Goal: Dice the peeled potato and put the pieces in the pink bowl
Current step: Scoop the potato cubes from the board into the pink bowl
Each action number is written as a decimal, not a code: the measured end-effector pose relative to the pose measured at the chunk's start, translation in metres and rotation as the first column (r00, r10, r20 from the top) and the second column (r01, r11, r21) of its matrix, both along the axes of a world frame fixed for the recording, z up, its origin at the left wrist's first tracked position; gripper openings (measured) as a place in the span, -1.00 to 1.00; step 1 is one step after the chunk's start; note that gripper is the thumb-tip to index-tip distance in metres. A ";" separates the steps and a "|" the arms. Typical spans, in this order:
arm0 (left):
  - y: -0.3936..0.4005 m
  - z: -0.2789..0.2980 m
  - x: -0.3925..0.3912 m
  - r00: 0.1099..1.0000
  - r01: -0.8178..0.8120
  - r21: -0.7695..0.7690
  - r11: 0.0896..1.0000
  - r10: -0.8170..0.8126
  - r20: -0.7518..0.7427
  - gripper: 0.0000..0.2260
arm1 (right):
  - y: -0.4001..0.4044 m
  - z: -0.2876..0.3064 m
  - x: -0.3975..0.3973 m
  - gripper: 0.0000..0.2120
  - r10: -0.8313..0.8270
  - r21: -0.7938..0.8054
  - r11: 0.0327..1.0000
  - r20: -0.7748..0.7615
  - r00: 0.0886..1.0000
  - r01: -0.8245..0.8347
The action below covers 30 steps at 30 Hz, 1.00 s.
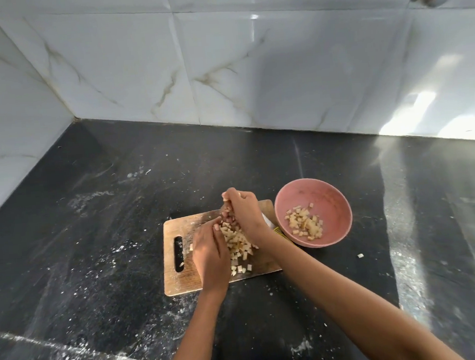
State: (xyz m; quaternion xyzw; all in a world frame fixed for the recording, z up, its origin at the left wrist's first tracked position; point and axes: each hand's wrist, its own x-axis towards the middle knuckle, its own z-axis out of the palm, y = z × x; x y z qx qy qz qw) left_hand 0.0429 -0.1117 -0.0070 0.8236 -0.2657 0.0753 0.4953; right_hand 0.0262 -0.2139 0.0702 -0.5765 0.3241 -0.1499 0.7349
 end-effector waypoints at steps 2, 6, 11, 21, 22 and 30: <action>-0.001 -0.001 -0.001 1.000 0.006 0.021 1.000 -0.006 0.008 -0.65 | -0.007 0.013 -0.005 -0.63 0.006 0.117 0.993 0.002 1.000 -0.006; -0.002 -0.001 -0.002 1.000 -0.005 0.050 0.999 0.005 0.010 -0.64 | -0.032 0.037 -0.024 -0.64 -0.014 0.223 0.975 -0.007 1.000 0.015; -0.001 0.000 -0.003 1.000 -0.018 0.079 0.997 0.018 0.004 -0.61 | -0.077 0.042 -0.064 -0.67 -0.111 -0.082 0.991 -0.041 0.993 0.108; -0.002 -0.001 -0.002 0.999 -0.036 0.081 0.996 0.036 -0.001 -0.63 | -0.110 0.008 -0.095 -0.78 -0.144 -0.732 0.617 -0.466 0.873 -0.289; -0.001 -0.001 -0.002 0.999 -0.038 0.082 0.996 0.039 -0.005 -0.63 | -0.112 0.006 -0.096 -0.79 -0.119 -0.741 0.568 -0.506 0.854 -0.359; -0.001 -0.004 -0.002 0.998 -0.051 0.080 0.995 0.054 -0.030 -0.62 | -0.123 0.006 -0.102 -0.87 0.100 -0.635 0.528 -0.612 0.784 -0.563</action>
